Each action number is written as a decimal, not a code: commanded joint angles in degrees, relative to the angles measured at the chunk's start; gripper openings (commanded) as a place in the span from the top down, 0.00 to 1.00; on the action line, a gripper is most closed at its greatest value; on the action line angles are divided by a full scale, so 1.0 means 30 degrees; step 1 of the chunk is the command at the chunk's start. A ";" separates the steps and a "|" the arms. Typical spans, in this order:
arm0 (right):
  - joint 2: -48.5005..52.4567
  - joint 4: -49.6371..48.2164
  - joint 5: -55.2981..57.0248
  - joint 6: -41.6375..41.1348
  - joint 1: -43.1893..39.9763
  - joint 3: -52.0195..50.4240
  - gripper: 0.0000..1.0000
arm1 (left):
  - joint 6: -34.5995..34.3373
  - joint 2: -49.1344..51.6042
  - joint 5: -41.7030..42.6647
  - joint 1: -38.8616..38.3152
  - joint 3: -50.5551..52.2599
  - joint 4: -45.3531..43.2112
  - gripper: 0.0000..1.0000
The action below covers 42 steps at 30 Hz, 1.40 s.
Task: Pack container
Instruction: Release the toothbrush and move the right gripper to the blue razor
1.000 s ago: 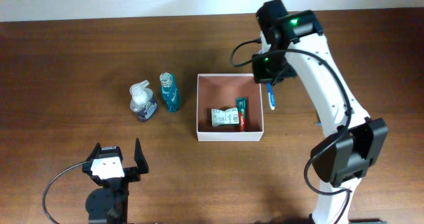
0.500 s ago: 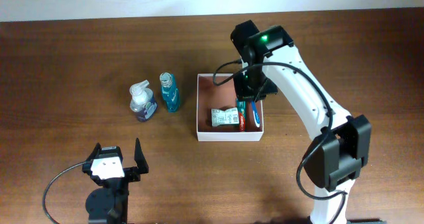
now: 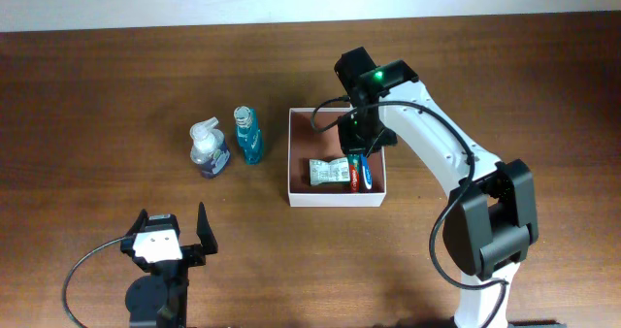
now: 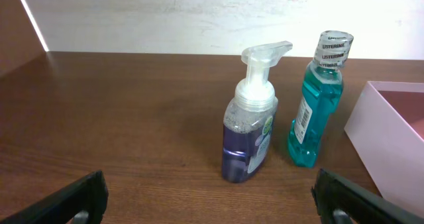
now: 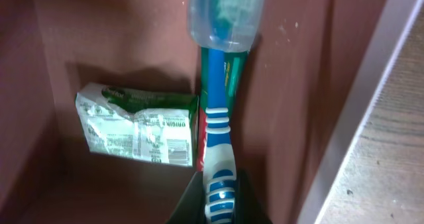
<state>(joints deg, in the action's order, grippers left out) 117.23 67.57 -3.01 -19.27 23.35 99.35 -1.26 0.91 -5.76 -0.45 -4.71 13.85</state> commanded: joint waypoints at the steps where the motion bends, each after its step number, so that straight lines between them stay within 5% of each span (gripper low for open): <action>1: -0.0495 -0.0685 -0.0138 -0.0029 0.0102 -0.0576 0.96 | 0.0299 -0.0080 0.0342 0.0102 0.0168 -0.0117 0.01; 19: -0.0488 -0.3257 -0.0073 0.0918 0.0102 -0.2382 0.95 | 0.0299 -0.0080 0.0342 0.0102 0.0168 -0.0124 0.01; 23: -0.0576 -0.2900 -0.0109 0.1209 0.0102 -0.2127 0.69 | 0.0299 -0.0080 0.0342 0.0102 0.0168 -0.0117 0.01; 26: -0.0889 -0.2586 -0.0073 0.1486 0.0080 -0.1610 0.60 | 0.0299 -0.0080 0.0342 0.0102 0.0168 -0.0117 0.01; 42: -0.4721 0.2251 0.4124 0.2200 -0.1122 0.2098 0.58 | 0.0299 -0.0080 0.0342 0.0102 0.0168 -0.0117 0.01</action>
<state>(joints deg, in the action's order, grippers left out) 107.02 72.20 4.27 -13.21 22.76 104.29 -1.26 0.91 -5.76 -0.45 -4.71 13.85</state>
